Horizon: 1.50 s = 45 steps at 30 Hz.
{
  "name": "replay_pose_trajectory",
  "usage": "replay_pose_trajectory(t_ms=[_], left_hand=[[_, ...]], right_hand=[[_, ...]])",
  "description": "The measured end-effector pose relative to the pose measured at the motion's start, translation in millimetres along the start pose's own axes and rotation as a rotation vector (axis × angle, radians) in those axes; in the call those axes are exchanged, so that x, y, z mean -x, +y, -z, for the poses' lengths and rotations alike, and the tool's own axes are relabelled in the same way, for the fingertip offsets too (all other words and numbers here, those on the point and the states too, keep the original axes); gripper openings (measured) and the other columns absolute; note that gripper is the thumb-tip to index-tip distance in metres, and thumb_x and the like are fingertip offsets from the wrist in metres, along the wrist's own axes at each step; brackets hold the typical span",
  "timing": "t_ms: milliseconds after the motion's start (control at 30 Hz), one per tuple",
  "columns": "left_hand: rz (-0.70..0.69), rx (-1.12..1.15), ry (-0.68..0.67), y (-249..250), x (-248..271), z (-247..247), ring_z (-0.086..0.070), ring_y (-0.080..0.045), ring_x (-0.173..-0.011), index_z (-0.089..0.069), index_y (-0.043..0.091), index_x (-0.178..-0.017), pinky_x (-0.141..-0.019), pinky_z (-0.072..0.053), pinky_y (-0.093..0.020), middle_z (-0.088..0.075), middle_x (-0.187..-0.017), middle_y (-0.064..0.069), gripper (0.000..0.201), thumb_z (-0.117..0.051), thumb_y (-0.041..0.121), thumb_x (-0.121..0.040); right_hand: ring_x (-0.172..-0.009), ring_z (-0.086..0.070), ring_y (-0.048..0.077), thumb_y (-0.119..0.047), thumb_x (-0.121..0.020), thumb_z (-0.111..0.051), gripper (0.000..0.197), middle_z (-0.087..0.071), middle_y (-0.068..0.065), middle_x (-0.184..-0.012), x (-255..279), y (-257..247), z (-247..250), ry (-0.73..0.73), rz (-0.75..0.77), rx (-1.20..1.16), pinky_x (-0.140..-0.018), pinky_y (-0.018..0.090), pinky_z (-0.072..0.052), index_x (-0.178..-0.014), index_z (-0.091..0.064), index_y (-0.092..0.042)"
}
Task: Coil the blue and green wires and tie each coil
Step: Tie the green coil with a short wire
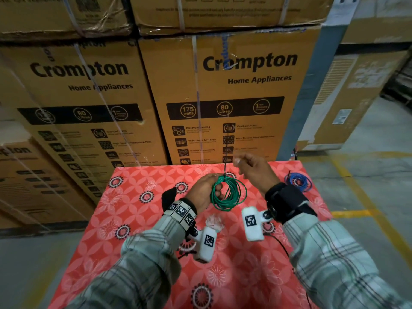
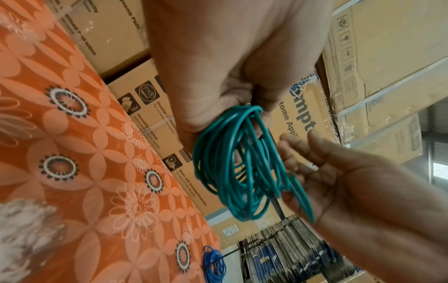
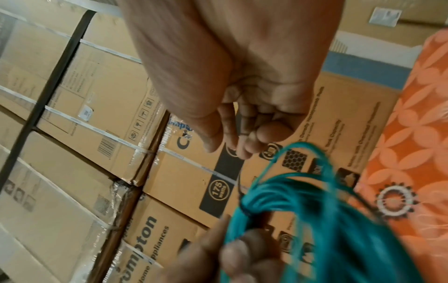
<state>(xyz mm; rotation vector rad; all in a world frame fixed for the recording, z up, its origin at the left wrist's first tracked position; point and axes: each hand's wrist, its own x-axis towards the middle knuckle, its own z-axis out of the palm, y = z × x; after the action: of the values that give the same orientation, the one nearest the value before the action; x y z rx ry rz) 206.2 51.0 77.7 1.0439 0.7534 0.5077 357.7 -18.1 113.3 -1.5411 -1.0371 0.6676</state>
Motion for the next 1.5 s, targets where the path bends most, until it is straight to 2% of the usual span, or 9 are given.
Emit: replay_pose_trajectory(t_ms=[167, 333, 567, 700, 833, 1000, 1200, 1367, 1500], left_hand=[[0.085, 0.065, -0.062, -18, -17, -31, -0.036, -0.009, -0.039, -0.052, 0.007, -0.101, -0.05, -0.04, -0.026, -0.04, -0.053, 0.002, 0.018, -0.039, 0.02, -0.103], [0.161, 0.075, -0.155, -50, -32, -82, -0.037, -0.009, -0.037, -0.052, 0.009, -0.091, -0.05, -0.041, -0.026, -0.041, -0.049, 0.004, 0.015, -0.04, 0.013, -0.099], [0.182, -0.165, -0.216, -102, -53, -148, -0.048, -0.015, -0.053, -0.053, 0.008, -0.092, -0.053, -0.043, -0.028, -0.048, -0.065, -0.005, 0.014, -0.042, 0.002, -0.097], [0.107, -0.389, -0.245, -127, -73, -171, -0.058, -0.015, -0.076, -0.057, 0.009, -0.104, -0.073, -0.047, -0.024, -0.061, -0.084, -0.006, 0.011, -0.054, 0.005, -0.094], [0.085, -0.548, -0.304, -138, -90, -183, -0.058, -0.008, -0.085, -0.056, 0.004, -0.114, -0.072, -0.047, -0.012, -0.062, -0.095, -0.002, 0.021, -0.058, 0.011, -0.094], [0.054, -0.662, -0.242, -147, -117, -199, -0.061, -0.022, -0.097, -0.056, 0.003, -0.118, -0.09, -0.05, -0.036, -0.065, -0.109, -0.016, 0.025, -0.056, 0.01, -0.094], [0.146, -0.729, -0.177, -156, -147, -211, -0.058, -0.02, -0.081, -0.058, 0.004, -0.106, -0.072, -0.048, -0.031, -0.062, -0.09, -0.007, 0.014, -0.054, 0.011, -0.094], [0.176, -0.713, -0.068, -165, -173, -204, -0.062, -0.029, -0.098, -0.057, 0.001, -0.118, -0.089, -0.052, -0.04, -0.065, -0.108, -0.016, 0.028, -0.054, 0.009, -0.091], [0.095, -0.653, -0.111, -164, -181, -197, -0.057, -0.021, -0.088, -0.061, 0.015, -0.084, -0.083, -0.046, -0.037, -0.063, -0.091, -0.011, 0.025, -0.047, -0.005, -0.089]], right_hand=[[-0.099, -0.056, 0.016, -0.023, -0.093, -0.06, 0.032, -0.062, 0.003, -0.104, 27, 55, 25, -0.03, -0.13, 0.204, -0.089, 0.03, -0.045, -0.121, -0.059, -0.011], [-0.071, -0.047, 0.01, -0.021, -0.094, -0.057, 0.02, -0.053, -0.001, -0.074, 60, 84, 68, -0.027, -0.093, 0.159, -0.066, 0.032, -0.037, -0.088, -0.064, -0.003], [-0.064, -0.053, 0.011, -0.031, -0.082, -0.063, 0.013, -0.06, -0.002, -0.069, 97, 148, 125, 0.144, -0.172, 0.126, -0.062, 0.039, -0.046, -0.083, -0.065, -0.018], [-0.059, -0.052, 0.006, -0.029, -0.082, -0.062, 0.005, -0.058, -0.01, -0.063, 107, 176, 152, 0.223, -0.224, 0.059, -0.057, 0.029, -0.042, -0.081, -0.063, -0.024], [-0.055, -0.05, -0.003, -0.027, -0.082, -0.064, 0.007, -0.058, -0.009, -0.065, 105, 198, 177, 0.328, -0.285, 0.005, -0.054, 0.017, -0.041, -0.081, -0.062, -0.02], [-0.062, -0.052, 0.007, -0.006, -0.089, -0.064, 0.011, -0.059, 0.006, -0.076, 88, 217, 195, 0.348, -0.409, -0.059, -0.055, 0.016, -0.044, -0.093, -0.061, 0.004], [-0.048, -0.049, 0.002, -0.02, -0.087, -0.067, 0.009, -0.06, -0.002, -0.064, 59, 234, 197, 0.398, -0.528, -0.079, -0.05, 0.019, -0.038, -0.081, -0.068, -0.014], [-0.072, -0.06, 0.019, -0.022, -0.089, -0.066, 0.012, -0.068, 0.009, -0.081, 31, 246, 188, 0.394, -0.563, 0.018, -0.073, 0.036, -0.053, -0.088, -0.069, -0.011], [-0.081, -0.064, 0.026, -0.026, -0.091, -0.063, 0.022, -0.068, 0.014, -0.086, 17, 256, 181, 0.411, -0.621, 0.075, -0.077, 0.039, -0.052, -0.092, -0.069, -0.004]])
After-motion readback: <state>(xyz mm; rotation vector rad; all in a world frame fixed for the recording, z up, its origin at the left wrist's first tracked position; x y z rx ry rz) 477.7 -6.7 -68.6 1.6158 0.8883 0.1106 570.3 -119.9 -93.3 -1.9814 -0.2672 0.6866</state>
